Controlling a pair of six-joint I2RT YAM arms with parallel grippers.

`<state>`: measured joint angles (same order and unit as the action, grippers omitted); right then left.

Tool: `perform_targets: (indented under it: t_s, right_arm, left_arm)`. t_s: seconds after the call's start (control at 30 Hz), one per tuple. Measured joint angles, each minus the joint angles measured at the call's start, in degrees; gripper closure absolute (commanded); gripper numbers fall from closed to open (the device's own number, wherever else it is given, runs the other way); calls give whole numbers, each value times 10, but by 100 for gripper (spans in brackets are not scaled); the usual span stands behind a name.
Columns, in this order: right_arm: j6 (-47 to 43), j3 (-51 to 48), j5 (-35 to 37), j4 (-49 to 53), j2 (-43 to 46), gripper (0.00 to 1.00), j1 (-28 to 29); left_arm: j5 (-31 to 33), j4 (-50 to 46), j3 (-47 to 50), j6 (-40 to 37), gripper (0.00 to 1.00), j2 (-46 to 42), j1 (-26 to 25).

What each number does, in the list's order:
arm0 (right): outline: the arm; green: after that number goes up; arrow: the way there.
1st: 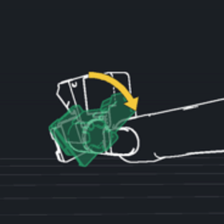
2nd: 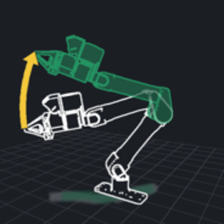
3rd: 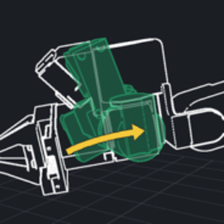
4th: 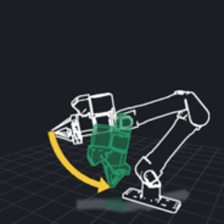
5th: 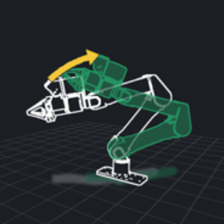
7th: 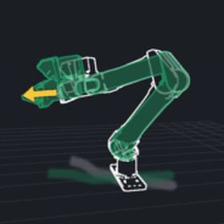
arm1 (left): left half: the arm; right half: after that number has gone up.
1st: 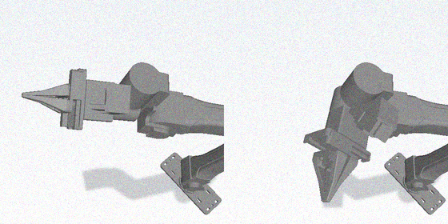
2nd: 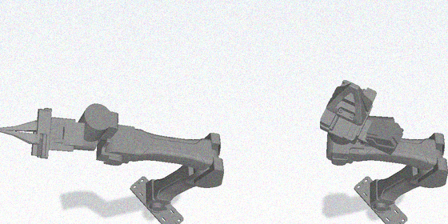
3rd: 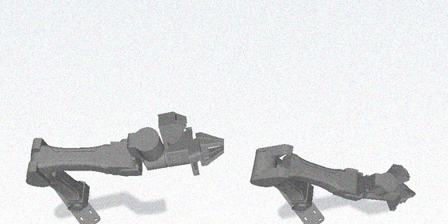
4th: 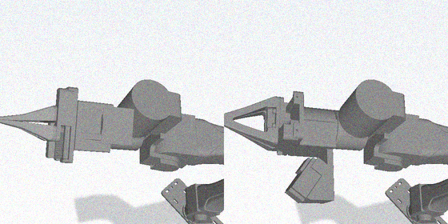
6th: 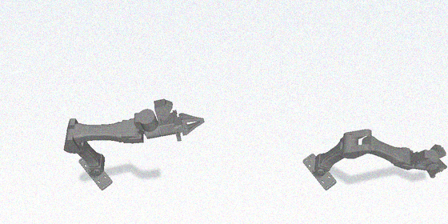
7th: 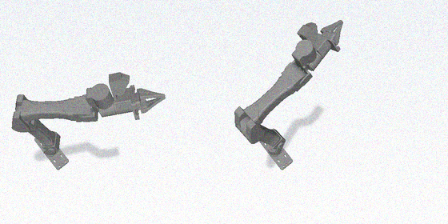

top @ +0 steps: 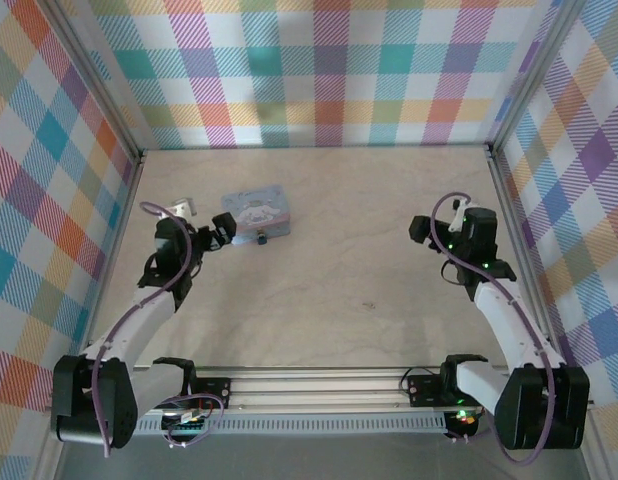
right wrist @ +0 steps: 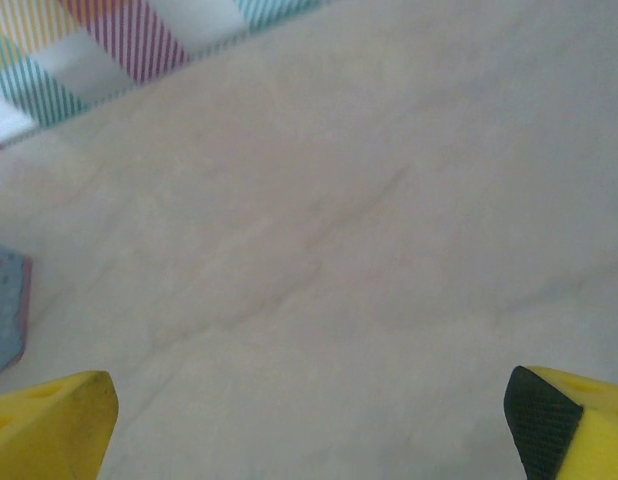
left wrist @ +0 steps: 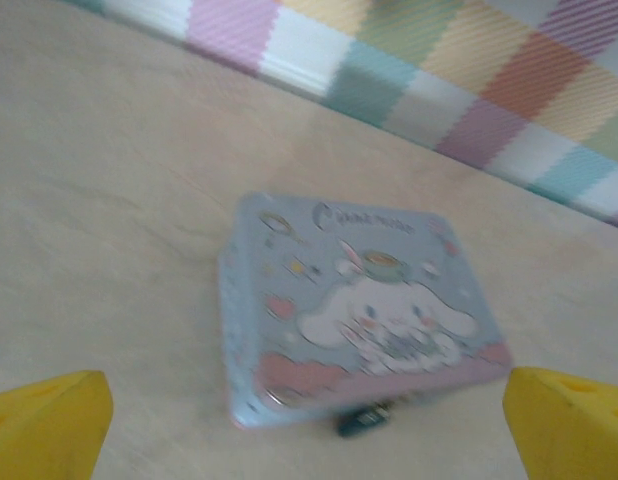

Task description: Unlock a padlock with a key

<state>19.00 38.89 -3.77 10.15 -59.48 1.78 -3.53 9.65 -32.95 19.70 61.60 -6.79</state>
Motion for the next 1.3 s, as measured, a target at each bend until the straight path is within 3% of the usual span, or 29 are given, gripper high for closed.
perform_targets:
  t_s: [0.23,0.4,0.57,0.9,1.3]
  right_arm:
    - [64,-2,-19,148,10,1,114]
    - [91,-2,-16,204,-13,8,204]
    - [101,1,-1,235,-82,17,255]
    - [91,69,24,266,-224,43,289]
    - [90,85,25,270,-287,61,306]
  left_arm:
    - [-64,-50,14,110,0,-47,-71]
    - [-70,-46,33,161,0,-61,-137]
    - [-65,-31,37,188,0,-61,-176]
    - [-49,-23,37,198,0,-57,-188]
    - [-43,-20,37,198,0,-39,-190]
